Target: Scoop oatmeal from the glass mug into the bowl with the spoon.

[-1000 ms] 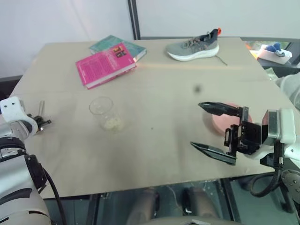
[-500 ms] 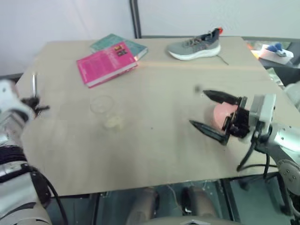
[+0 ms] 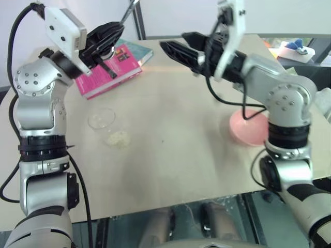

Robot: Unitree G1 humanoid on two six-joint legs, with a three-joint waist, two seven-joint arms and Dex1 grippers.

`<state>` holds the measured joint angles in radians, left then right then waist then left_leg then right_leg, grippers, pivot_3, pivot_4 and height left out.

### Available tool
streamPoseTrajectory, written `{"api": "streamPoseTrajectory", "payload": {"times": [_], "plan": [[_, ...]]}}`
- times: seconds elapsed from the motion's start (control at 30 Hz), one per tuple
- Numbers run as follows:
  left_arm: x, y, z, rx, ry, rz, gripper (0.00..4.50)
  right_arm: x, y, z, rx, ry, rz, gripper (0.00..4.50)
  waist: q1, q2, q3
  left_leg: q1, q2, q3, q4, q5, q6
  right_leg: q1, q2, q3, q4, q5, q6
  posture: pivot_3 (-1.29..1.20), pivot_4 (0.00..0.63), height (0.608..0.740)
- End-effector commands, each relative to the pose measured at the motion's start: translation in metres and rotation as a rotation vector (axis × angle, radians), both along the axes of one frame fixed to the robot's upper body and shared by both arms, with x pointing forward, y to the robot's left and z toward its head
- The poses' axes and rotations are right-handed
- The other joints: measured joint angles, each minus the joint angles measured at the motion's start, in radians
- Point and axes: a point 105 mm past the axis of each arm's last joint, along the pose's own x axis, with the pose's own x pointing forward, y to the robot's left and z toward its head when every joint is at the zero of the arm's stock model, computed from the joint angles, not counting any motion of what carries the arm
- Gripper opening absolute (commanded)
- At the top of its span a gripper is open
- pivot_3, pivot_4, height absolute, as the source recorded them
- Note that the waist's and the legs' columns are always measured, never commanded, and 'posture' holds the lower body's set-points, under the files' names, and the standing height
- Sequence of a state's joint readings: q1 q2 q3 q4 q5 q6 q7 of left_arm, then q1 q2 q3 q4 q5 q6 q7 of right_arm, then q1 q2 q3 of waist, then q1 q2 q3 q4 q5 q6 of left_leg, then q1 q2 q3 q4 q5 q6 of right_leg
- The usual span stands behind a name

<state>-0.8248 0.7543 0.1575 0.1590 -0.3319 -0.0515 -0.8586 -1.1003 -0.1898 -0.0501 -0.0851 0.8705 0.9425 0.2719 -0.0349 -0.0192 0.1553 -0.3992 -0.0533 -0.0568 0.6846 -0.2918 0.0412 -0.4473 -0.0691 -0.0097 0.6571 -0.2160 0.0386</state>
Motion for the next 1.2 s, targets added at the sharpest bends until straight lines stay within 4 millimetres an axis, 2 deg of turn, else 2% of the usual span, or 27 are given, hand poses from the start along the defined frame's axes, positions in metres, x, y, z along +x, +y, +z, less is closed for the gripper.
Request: {"api": "streamPoseTrajectory", "payload": {"times": [0.03,0.13,0.33,0.47,0.5,0.6,0.63,0.7,0.8,0.9,1.03,1.13,1.2], "plan": [[-0.007,-0.012,0.001,0.088,-0.073,-0.064,0.02,-0.001,-0.001,0.029,0.106,0.008,0.018,4.5,-0.003,0.0,0.0,0.0,-0.001,0.0,0.0,0.0,0.0,0.0,0.0,0.0,0.0,0.0,0.0,0.0,0.15,0.74],[-0.011,-0.023,-0.005,0.137,-0.095,-0.114,0.02,0.0,0.002,0.035,0.149,0.032,0.033,4.5,-0.003,0.0,0.0,0.0,-0.001,-0.001,0.0,0.0,0.0,0.0,0.0,-0.001,0.0,0.0,0.0,0.0,0.15,0.74],[-0.011,-0.031,-0.012,0.155,-0.108,-0.138,0.02,-0.001,0.003,0.035,0.165,0.063,0.054,4.5,-0.008,0.0,0.0,0.0,0.0,0.0,0.001,0.0,0.0,-0.001,0.001,0.0,0.001,0.0,0.0,0.0,0.15,0.74],[-0.012,-0.033,-0.012,0.157,-0.114,-0.149,0.0,-0.001,0.002,0.033,0.163,0.078,0.051,3.43,-0.009,0.0,0.0,0.0,0.0,0.001,0.002,0.0,0.0,-0.001,0.001,0.001,0.003,0.0,0.0,0.0,0.15,0.74],[-0.012,-0.034,-0.013,0.155,-0.113,-0.153,0.0,0.0,0.002,0.032,0.158,0.079,0.046,2.83,-0.009,0.0,0.0,0.0,0.0,0.001,0.002,0.0,0.0,-0.001,0.001,0.001,0.003,0.0,0.0,0.0,0.15,0.74],[-0.012,-0.035,-0.013,0.152,-0.111,-0.156,0.0,0.0,0.0,0.029,0.151,0.084,0.042,1.62,-0.009,0.0,0.0,0.0,0.0,0.001,0.002,0.0,0.0,-0.001,0.001,0.001,0.003,0.0,0.0,0.0,0.15,0.74],[-0.012,-0.035,-0.013,0.152,-0.111,-0.156,0.0,0.0,0.0,0.029,0.15,0.086,0.041,1.01,-0.009,0.0,0.0,0.0,0.0,0.001,0.002,0.0,0.0,-0.001,0.001,0.001,0.003,0.0,0.0,0.0,0.15,0.74],[-0.012,-0.035,-0.014,0.154,-0.112,-0.156,0.0,0.0,0.0,0.029,0.148,0.09,0.038,0.08,-0.009,0.0,0.0,0.0,0.0,0.001,0.002,0.0,0.0,-0.001,0.001,0.001,0.003,0.0,0.0,0.0,0.15,0.74],[-0.013,-0.034,-0.015,0.126,-0.078,-0.173,0.0,0.001,0.0,0.028,0.147,0.097,0.034,0.03,-0.009,0.0,0.0,0.0,0.0,0.001,0.002,0.0,0.0,-0.001,0.001,0.001,0.004,0.0,0.0,0.0,0.15,0.74],[-0.016,-0.029,-0.012,0.034,0.007,-0.211,1.06,0.002,-0.002,0.028,0.157,0.099,0.027,0.0,-0.009,0.0,0.0,0.0,0.0,0.001,0.002,0.0,0.0,-0.001,0.001,0.001,0.004,0.0,0.0,0.0,0.15,0.74],[-0.017,0.022,-0.007,-0.246,0.189,-0.118,2.98,0.011,-0.029,0.033,0.24,0.111,-0.052,0.0,-0.014,0.0,0.0,0.001,0.001,0.001,0.002,0.0,0.0,-0.001,0.001,0.001,0.004,0.0,0.0,0.0,0.15,0.74],[-0.024,0.053,-0.012,-0.362,0.28,-0.068,2.98,0.012,-0.044,0.032,0.266,0.121,-0.09,0.0,-0.023,0.001,0.0,0.001,0.001,0.0,0.002,0.0,0.0,-0.001,0.002,0.001,0.004,0.0,0.0,0.0,0.15,0.74],[-0.036,0.089,-0.041,-0.418,0.404,0.006,2.98,0.012,-0.063,0.025,0.259,0.111,-0.149,0.0,-0.03,0.001,0.0,0.001,0.001,0.0,0.002,0.0,0.0,-0.001,0.002,0.001,0.004,0.0,0.0,0.0,0.15,0.74]]}}
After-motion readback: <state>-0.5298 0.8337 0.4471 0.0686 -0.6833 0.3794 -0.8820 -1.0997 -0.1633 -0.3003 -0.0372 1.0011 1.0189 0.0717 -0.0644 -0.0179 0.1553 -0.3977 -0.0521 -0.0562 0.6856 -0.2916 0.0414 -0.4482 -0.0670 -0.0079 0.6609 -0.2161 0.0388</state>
